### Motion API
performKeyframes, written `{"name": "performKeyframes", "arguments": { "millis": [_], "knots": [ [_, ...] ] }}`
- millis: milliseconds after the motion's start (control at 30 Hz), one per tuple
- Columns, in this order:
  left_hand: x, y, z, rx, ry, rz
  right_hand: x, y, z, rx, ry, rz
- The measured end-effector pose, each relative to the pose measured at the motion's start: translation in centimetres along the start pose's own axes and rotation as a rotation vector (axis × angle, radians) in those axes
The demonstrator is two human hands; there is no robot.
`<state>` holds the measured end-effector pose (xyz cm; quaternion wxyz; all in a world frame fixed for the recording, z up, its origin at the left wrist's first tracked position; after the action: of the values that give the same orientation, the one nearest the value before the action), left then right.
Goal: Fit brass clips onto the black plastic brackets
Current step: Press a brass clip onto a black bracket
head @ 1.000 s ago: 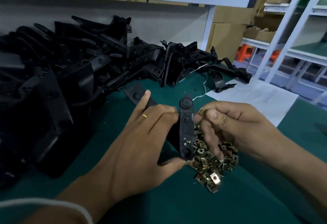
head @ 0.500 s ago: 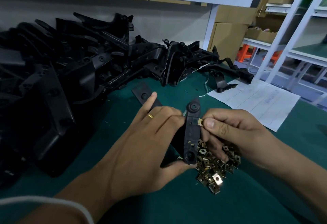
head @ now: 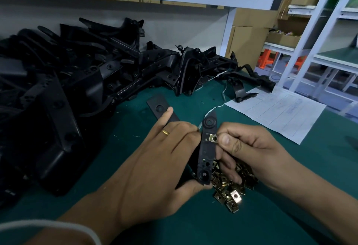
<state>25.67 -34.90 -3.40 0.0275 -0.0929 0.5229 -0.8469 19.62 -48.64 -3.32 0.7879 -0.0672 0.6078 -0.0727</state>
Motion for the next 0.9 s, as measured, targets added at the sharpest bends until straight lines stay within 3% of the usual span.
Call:
{"name": "performKeyframes", "arguments": {
  "millis": [300,500,900],
  "knots": [
    [0.7,-0.1,-0.2,-0.001,0.017,-0.084,-0.3,0.4,0.0,-0.090,-0.009,0.042],
    [1.2,-0.7,-0.2,0.037,0.043,-0.120,-0.5,-0.5,0.1,-0.039,0.015,0.020],
    [1.3,-1.1,-0.1,0.085,0.068,-0.158,-2.5,-0.7,-0.3,-0.036,-0.111,-0.318]
  ]
}}
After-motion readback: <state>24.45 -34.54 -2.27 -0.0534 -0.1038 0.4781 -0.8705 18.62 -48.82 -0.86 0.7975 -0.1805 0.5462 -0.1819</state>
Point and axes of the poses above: each hand's wrist, its own z-axis towards the middle knuckle, its own y-axis out of the palm, x = y × z, the point moved 7 cm from there along z, towards the middle knuckle, and after that the axes turned 3 degrees about -x, right-handed, at the moved point
